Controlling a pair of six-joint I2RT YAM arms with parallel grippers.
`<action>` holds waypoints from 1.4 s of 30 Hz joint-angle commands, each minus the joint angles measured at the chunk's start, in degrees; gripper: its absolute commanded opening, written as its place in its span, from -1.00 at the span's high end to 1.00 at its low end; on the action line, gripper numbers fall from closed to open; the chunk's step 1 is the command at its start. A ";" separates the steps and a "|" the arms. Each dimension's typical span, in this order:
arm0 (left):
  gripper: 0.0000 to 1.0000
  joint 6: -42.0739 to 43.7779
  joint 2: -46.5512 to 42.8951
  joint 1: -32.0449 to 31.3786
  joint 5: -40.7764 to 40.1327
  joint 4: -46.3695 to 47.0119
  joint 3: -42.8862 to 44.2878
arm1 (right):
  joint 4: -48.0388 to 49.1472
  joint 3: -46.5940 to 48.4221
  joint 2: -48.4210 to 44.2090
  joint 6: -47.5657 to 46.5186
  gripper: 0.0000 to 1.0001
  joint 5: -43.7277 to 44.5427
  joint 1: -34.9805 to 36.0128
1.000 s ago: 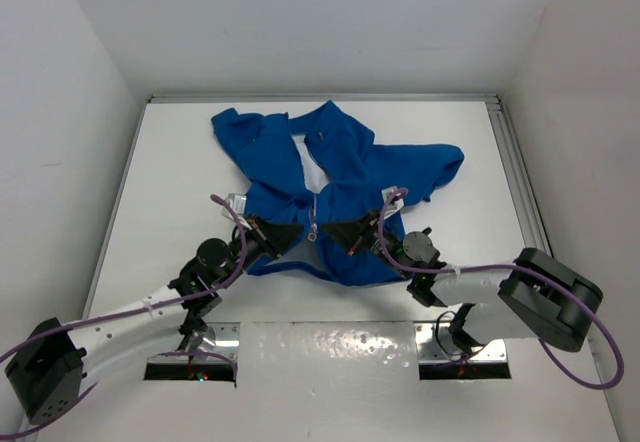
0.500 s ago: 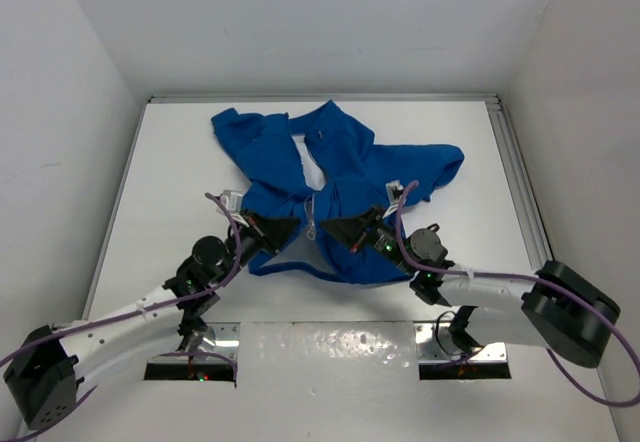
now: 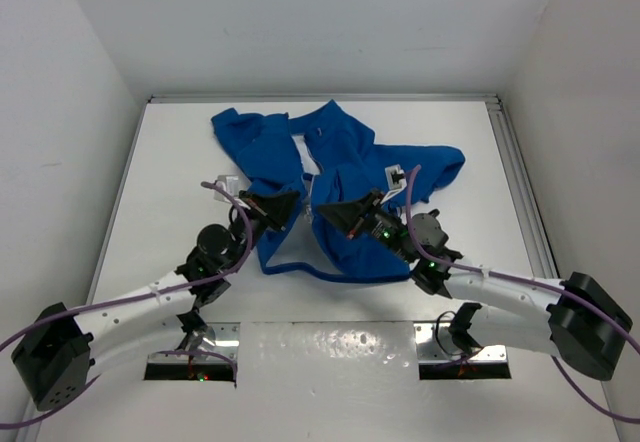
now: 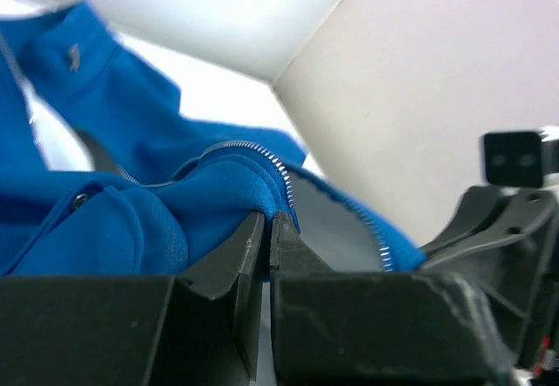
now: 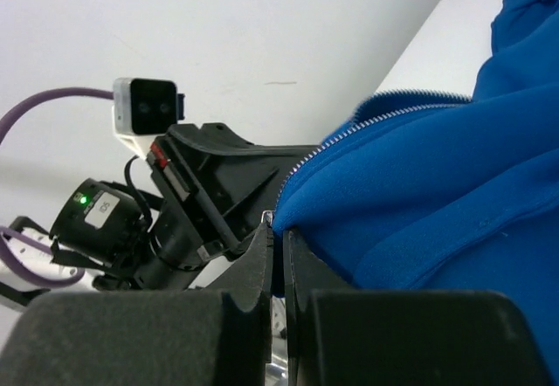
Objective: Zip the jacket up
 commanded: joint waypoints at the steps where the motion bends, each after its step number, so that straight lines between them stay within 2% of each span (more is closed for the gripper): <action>1: 1.00 2.44 -0.67 -0.54 1.10 9.32 3.20 | 0.21 3.97 -1.22 0.93 1.00 1.72 0.01; 3: 1.00 2.97 -1.54 -1.06 1.64 9.50 3.55 | -1.64 5.20 -1.04 1.10 1.00 3.47 0.01; 7: 1.00 3.15 -3.91 -1.86 2.52 8.53 3.47 | 2.65 5.12 0.19 2.33 1.00 4.44 0.01; 13: 1.00 3.23 -5.59 -2.56 3.04 8.27 2.32 | 4.06 4.24 0.36 1.19 1.00 8.75 0.01; 42: 1.00 2.70 -2.69 -2.56 1.55 7.83 3.91 | 6.70 2.83 -0.16 0.66 1.00 6.30 0.10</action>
